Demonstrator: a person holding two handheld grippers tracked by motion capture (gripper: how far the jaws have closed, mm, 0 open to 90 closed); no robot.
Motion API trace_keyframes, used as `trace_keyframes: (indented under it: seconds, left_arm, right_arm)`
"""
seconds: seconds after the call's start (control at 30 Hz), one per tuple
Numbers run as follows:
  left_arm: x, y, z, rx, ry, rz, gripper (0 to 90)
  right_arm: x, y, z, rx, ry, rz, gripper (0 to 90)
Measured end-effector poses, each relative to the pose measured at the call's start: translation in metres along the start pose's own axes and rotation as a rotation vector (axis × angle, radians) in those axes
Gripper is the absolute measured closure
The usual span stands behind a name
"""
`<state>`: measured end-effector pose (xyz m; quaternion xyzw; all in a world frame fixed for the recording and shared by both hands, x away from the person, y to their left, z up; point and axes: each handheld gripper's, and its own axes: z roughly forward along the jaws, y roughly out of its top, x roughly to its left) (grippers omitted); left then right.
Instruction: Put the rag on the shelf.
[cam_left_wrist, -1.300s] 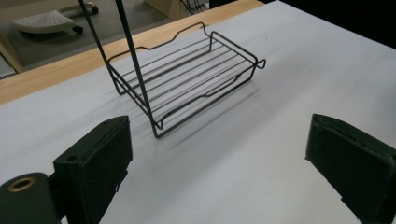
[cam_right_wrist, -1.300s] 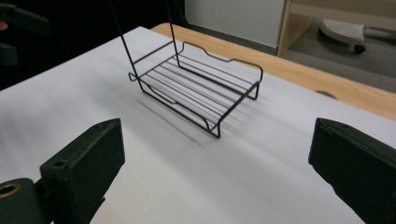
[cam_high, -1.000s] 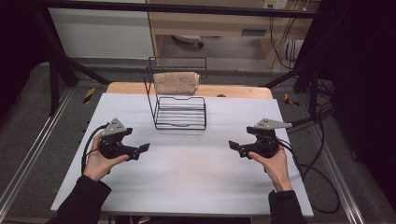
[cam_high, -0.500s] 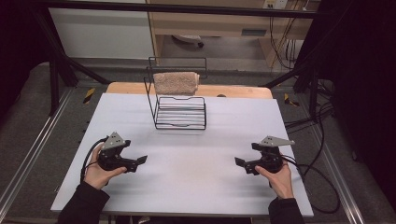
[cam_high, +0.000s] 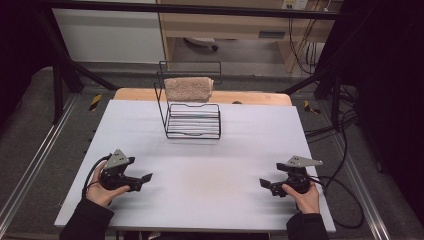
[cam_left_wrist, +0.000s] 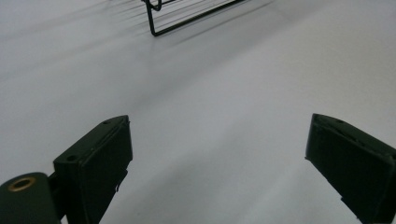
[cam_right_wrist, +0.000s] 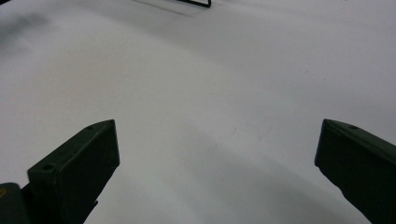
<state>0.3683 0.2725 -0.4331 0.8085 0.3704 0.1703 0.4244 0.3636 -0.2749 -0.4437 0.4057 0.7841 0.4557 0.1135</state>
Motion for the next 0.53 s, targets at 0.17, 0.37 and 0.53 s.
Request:
trace_keyframes:
  seconds: [0.17, 0.37, 0.53]
  left_arm:
    - [0.003, -0.007, -0.002, 0.004, 0.002, -0.002, 7.4]
    - [0.003, -0.012, -0.001, 0.009, -0.006, 0.001, 7.4]
    - [0.003, -0.013, 0.0, 0.01, -0.01, 0.004, 7.4]
  right_arm:
    - [-0.001, -0.006, -0.002, -0.003, 0.002, 0.012, 0.5]
    - [-0.001, -0.008, -0.002, 0.011, -0.006, 0.007, 0.5]
    - [0.0, -0.009, -0.001, 0.017, -0.008, 0.0, 0.5]
